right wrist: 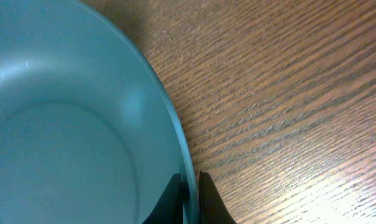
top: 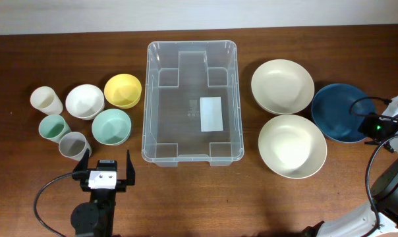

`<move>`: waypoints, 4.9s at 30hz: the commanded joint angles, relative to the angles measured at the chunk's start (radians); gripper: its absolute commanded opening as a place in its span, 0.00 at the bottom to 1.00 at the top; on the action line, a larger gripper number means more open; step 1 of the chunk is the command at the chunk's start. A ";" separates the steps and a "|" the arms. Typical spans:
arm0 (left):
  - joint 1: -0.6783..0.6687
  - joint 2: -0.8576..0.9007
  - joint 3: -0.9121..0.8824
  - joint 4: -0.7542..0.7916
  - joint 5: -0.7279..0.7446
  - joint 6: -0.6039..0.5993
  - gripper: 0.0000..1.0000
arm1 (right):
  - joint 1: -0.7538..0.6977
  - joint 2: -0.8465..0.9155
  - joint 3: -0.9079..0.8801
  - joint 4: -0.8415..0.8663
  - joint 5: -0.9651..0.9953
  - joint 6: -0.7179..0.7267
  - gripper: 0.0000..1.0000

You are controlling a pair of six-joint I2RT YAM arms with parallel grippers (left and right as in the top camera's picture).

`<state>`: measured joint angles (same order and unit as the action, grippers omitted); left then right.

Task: Pack container
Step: 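Grasp the dark blue bowl rim with the right gripper, then lift the blue bowl and lower it into the clear bin, then release the blue bowl and move right gripper to cream bowl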

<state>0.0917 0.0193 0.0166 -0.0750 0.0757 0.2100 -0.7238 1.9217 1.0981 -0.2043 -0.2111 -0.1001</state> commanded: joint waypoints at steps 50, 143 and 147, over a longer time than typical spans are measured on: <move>-0.004 -0.008 -0.007 0.002 0.011 0.013 1.00 | 1.096 0.017 0.236 0.402 0.241 -0.079 0.04; -0.004 -0.008 -0.007 0.002 0.011 0.013 1.00 | 0.489 0.162 0.479 -0.454 -0.168 -0.310 0.68; -0.004 -0.008 -0.007 0.002 0.011 0.013 1.00 | 0.523 0.163 0.428 -0.421 -0.167 -0.349 0.68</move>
<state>0.0917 0.0193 0.0166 -0.0750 0.0761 0.2100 -0.2310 2.1155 1.5658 -0.6418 -0.3557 -0.3702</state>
